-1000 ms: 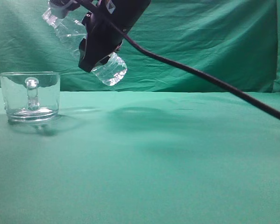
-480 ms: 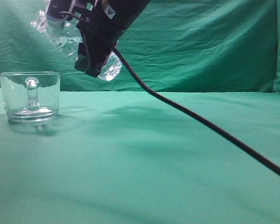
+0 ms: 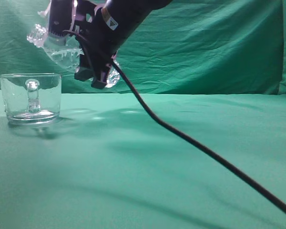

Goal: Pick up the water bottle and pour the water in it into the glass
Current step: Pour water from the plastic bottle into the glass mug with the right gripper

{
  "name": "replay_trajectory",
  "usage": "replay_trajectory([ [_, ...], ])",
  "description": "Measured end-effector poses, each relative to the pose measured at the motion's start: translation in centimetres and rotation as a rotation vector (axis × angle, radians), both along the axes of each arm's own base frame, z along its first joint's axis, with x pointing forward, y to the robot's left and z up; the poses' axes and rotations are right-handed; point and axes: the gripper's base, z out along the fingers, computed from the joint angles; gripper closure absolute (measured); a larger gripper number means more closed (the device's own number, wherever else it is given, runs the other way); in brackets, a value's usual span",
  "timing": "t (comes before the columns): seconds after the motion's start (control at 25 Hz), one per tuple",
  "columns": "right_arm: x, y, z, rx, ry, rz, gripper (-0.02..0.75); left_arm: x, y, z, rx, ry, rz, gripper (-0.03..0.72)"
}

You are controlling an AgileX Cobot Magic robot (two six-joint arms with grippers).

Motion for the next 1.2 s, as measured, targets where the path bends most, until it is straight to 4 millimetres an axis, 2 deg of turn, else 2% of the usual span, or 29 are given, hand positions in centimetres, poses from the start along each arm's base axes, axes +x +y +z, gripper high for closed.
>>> replay_trajectory([
  [0.56,0.12,-0.14,-0.39,-0.163,-0.122,0.084,0.420,0.00,0.00,0.00,0.000,0.000,0.000,0.688],
  [1.2,0.50,-0.37,-0.06,-0.268,-0.212,0.104,0.420,0.00,0.00,0.00,0.000,0.000,0.000,0.688],
])
